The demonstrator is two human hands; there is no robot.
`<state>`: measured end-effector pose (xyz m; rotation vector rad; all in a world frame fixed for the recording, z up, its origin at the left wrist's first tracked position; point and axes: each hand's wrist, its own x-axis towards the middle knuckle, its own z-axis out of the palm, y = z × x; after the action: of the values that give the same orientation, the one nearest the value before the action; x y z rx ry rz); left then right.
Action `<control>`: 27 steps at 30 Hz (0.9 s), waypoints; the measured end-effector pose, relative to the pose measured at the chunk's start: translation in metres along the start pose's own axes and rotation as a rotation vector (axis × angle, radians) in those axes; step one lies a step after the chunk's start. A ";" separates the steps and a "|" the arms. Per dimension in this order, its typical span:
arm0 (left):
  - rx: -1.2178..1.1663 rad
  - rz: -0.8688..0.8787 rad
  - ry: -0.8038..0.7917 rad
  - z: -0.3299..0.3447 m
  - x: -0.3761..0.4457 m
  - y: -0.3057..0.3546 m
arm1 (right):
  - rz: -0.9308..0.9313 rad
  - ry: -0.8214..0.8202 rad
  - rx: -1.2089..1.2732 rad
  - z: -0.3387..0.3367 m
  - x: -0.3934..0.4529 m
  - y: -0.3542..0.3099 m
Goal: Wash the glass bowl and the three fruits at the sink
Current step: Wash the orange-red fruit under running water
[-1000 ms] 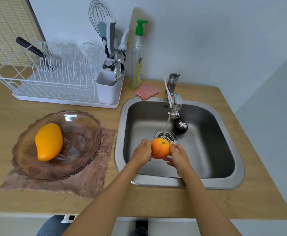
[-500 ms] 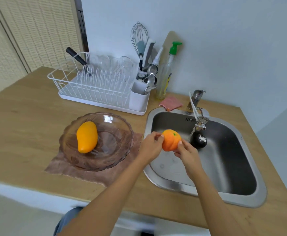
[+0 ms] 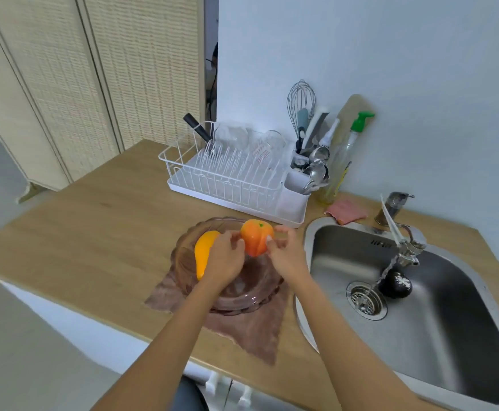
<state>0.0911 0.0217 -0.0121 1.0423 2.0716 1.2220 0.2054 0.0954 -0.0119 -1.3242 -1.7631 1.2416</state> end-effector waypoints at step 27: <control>0.328 0.080 -0.002 0.010 -0.004 0.009 | 0.063 -0.067 -0.181 0.013 0.009 -0.003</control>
<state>0.1037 0.0257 -0.0084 1.2799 2.2995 0.9339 0.1905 0.0994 -0.0142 -1.4655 -1.9326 1.1951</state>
